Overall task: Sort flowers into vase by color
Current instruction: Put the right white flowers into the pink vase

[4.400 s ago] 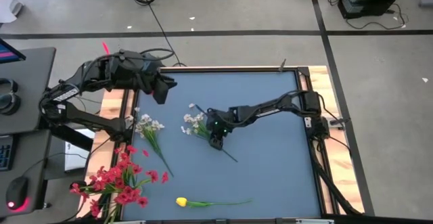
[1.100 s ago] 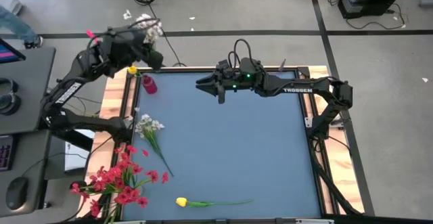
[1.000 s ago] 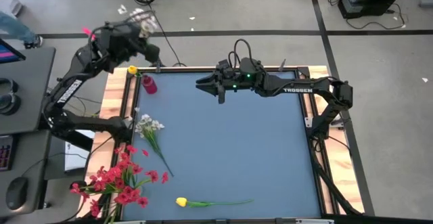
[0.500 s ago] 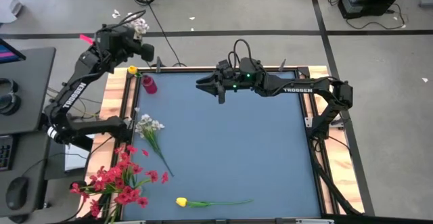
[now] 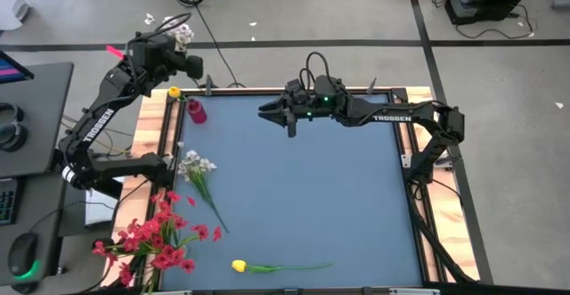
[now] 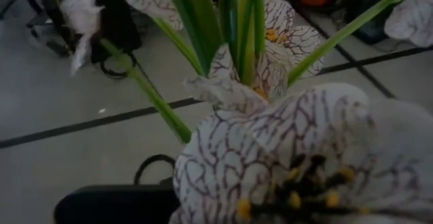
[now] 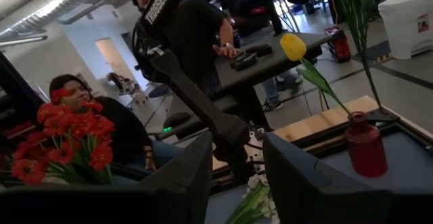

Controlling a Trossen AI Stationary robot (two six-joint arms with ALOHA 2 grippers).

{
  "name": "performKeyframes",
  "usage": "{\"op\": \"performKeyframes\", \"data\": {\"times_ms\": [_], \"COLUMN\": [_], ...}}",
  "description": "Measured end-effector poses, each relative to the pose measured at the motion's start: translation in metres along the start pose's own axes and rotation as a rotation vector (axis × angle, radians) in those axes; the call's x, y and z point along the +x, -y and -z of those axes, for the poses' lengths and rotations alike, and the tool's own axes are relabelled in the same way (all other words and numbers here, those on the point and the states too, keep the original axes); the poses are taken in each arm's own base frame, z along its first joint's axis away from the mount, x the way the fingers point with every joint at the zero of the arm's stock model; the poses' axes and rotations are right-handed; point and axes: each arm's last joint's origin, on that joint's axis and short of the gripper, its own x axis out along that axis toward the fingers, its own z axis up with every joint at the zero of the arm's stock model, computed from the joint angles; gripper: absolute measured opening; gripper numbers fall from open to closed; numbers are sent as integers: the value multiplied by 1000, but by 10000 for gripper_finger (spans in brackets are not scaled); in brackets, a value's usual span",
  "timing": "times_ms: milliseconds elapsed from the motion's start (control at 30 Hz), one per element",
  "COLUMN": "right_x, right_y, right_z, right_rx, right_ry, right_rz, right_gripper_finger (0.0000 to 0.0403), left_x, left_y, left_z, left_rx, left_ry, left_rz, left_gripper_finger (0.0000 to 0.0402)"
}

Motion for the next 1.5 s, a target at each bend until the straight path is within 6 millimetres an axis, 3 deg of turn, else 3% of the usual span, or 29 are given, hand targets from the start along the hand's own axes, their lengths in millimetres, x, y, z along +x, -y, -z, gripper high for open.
{"op": "performKeyframes", "data": {"times_ms": [267,433,700,867,1133,1500], "right_x": [-3,-5,-6,-6,-7,-5], "right_y": [7,13,14,16,20,16], "right_z": [-4,-6,-5,-5,-6,-2], "right_rx": [-9,2,6,-10,-10,12], "right_ry": [-1,-3,-12,-17,-25,-42], "right_rz": [-1,-3,-14,-17,-26,-37], "right_gripper_finger": [140,140,140,140,140,140], "left_x": [-5,-8,-78,-96,-83,-28], "left_y": [11,17,-27,-37,-28,8], "left_z": [-13,-9,11,15,4,-13], "left_rx": [-59,-4,-59,-89,-66,26], "left_ry": [63,-61,-62,-9,30,-13], "left_rz": [24,17,-137,-152,-119,19], "left_gripper_finger": [11,11,11,11,11,11]}}
